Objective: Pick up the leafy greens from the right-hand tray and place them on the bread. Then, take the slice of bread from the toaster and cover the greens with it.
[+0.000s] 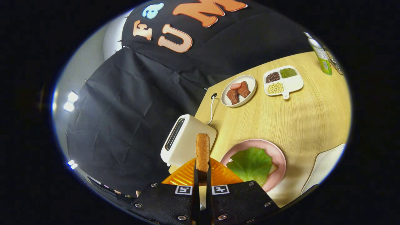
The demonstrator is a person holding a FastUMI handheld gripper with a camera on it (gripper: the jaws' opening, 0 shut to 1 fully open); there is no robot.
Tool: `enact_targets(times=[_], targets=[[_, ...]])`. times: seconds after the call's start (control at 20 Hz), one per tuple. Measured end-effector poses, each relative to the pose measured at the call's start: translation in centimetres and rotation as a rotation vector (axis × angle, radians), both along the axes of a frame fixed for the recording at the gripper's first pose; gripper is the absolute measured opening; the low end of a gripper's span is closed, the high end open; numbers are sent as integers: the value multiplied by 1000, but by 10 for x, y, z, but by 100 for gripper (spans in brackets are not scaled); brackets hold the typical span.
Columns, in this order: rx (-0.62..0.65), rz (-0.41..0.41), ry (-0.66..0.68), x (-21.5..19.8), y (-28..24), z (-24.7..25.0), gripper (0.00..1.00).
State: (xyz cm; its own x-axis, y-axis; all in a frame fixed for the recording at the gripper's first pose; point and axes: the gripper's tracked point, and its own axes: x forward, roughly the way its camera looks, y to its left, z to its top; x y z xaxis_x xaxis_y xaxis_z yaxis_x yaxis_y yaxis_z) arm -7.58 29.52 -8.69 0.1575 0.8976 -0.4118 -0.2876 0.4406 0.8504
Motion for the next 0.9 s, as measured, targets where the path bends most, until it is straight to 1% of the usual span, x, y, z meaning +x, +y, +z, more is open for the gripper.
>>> enact_targets(times=[0.3, 0.45, 0.6, 0.75, 0.9], targets=[[3, -11, 44, -9, -11, -23, 8], [-6, -2, 73, -18, -12, -39, 8], [-44, 2, 102, -25, -15, -63, 8], [-108, -6, 97, -25, -20, -85, 8], [-147, -15, 88, -24, -25, -92, 10]])
